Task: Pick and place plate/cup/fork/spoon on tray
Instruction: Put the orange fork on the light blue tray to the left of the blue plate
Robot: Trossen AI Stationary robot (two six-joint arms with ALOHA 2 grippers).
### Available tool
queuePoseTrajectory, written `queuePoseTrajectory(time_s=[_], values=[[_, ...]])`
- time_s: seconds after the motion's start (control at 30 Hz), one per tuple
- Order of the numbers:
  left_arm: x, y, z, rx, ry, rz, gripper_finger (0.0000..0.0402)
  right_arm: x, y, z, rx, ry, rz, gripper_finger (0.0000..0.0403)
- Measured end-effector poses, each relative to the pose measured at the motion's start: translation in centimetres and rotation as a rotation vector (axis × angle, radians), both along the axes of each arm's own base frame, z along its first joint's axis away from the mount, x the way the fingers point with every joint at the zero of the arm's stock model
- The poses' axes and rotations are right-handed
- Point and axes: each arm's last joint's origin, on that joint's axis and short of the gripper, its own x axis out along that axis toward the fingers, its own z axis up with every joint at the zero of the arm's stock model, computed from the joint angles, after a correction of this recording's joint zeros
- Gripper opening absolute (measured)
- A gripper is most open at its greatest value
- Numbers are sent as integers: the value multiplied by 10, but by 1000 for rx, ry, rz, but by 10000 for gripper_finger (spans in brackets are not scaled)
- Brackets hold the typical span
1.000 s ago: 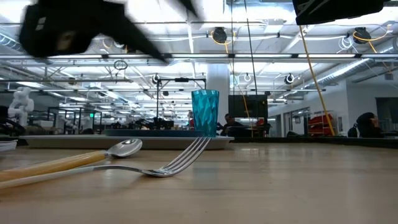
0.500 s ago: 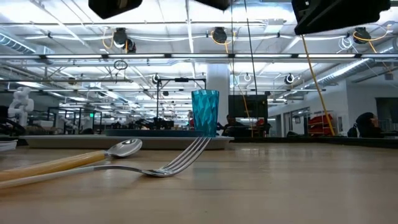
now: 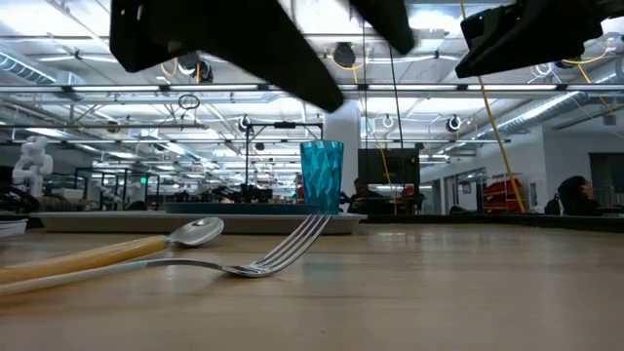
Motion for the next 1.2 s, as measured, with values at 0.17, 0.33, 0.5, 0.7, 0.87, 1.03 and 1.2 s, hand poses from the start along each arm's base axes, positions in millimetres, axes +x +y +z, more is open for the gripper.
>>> queuePoseTrajectory(time_s=[0.17,0.33,0.5,0.7,0.87,1.03,1.2], values=[[-3,1,-2,-5,42,-5,168,1,1,2,51,-23,-23,80],[-13,3,-7,19,167,-22,168,3,1,5,85,-50,-33,80],[-25,9,-11,66,279,25,168,5,3,10,114,-101,-32,80],[-27,16,-13,108,319,33,168,6,3,13,160,-133,-47,80],[-22,20,-28,121,371,38,168,7,3,13,185,-138,-58,80],[-21,21,-32,110,388,49,168,7,3,13,197,-139,-63,80],[-22,21,-32,100,385,64,173,8,4,15,207,-157,-62,80]])
